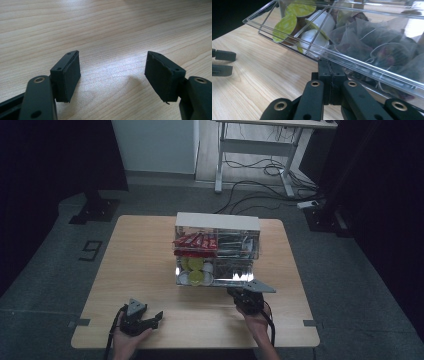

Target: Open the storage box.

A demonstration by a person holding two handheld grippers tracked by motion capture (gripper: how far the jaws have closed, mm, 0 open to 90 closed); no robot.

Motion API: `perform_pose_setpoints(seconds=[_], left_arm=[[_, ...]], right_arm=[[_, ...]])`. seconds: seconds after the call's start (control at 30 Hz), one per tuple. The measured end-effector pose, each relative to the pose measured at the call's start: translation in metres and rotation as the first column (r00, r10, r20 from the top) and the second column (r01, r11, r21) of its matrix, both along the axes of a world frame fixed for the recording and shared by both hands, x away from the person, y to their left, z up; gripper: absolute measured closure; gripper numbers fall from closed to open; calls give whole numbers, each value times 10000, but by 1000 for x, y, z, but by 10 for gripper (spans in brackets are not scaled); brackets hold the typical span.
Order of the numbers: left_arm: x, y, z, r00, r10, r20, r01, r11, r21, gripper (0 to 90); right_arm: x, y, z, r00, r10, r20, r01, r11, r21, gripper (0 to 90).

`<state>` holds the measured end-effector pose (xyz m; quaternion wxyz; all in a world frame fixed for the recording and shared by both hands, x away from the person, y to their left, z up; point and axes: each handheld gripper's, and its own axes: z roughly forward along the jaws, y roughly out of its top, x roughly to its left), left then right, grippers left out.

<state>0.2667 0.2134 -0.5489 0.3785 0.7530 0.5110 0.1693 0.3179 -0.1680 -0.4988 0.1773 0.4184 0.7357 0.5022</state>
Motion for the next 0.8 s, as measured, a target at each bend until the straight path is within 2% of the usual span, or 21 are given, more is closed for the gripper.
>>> perform_pose_setpoints(seconds=[0.2, 0.3, 0.8], left_arm=[[0, -1, 0, 10000, -38, -6, 38, 10000, 26, 288], [0, 0, 0, 10000, -34, -12, 34, 10000, 31, 288], [-3, -3, 4, 9999, -16, 129, 16, 10000, -3, 288]], right_arm=[[0, -1, 1, 10000, -2, -76, 3, 10000, 28, 893], [0, -2, 1, 9999, 13, -148, -10, 9998, 207, 893], [1, -6, 24, 9978, -301, 596, 270, 9982, 528, 893]])
